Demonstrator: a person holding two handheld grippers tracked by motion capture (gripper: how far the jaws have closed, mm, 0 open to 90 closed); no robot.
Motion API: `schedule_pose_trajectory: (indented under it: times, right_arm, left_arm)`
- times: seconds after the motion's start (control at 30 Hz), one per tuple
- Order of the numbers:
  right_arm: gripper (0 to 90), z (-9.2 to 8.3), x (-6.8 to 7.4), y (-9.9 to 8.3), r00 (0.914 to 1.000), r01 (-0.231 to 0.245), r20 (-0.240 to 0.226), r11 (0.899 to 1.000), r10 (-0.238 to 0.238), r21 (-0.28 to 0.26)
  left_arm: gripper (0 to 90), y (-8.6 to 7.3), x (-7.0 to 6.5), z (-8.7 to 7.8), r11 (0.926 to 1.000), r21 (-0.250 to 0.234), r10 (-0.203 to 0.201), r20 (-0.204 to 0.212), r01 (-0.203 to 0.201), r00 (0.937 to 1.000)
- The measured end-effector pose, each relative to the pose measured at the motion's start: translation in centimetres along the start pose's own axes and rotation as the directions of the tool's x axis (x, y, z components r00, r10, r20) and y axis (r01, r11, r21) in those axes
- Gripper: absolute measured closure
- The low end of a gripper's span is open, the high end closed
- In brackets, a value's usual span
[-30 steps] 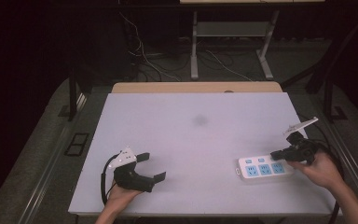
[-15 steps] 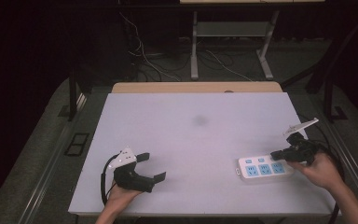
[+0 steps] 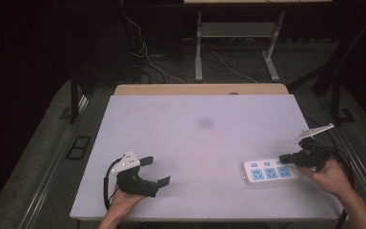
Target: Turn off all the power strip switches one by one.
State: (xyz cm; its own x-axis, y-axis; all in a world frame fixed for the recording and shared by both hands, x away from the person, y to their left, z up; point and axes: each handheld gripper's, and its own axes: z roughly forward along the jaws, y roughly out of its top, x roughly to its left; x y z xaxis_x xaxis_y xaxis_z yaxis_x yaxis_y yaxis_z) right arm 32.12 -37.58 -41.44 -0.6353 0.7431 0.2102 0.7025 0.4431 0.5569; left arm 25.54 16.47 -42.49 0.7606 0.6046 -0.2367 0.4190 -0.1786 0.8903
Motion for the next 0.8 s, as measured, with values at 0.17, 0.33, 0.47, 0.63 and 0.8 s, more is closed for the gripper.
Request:
schedule_pose_trajectory:
  times: [0.17, 0.33, 0.47, 0.63, 0.8]
  right_arm:
    - [90.0, 0.1, 0.8, 0.4, 0.9984, 0.012, 0.055, 0.999, -0.014, 0.035]
    - [90.0, 0.4, 1.7, 1.2, 0.9917, 0.058, 0.109, 0.993, -0.069, 0.1]
    - [90.0, 0.3, 1.5, 0.9, 0.9942, 0.048, 0.093, 0.996, -0.055, 0.072]
    - [90.0, 0.2, 1.2, 0.8, 0.9964, 0.035, 0.075, 0.997, -0.039, 0.062]
    - [90.0, 0.1, 1.2, 0.5, 0.9973, 0.018, 0.071, 0.999, -0.021, 0.046]
  left_arm:
    - [0.0, 0.0, 0.0, 0.1, 1.0, 0.003, 0.006, 0.001, -0.006, 1.0]
    - [0.0, 0.1, -0.1, 0.1, 1.0, 0.003, 0.009, 0.003, -0.009, 0.9999]
    - [0.0, 0.1, 0.0, -0.1, 1.0, -0.002, 0.006, 0.001, -0.006, 1.0]
    - [0.0, 0.1, 0.1, -0.1, 1.0, -0.002, 0.005, 0.0, -0.005, 1.0]
    - [0.0, 0.0, 0.1, 0.0, 1.0, -0.004, -0.001, -0.001, 0.001, 1.0]
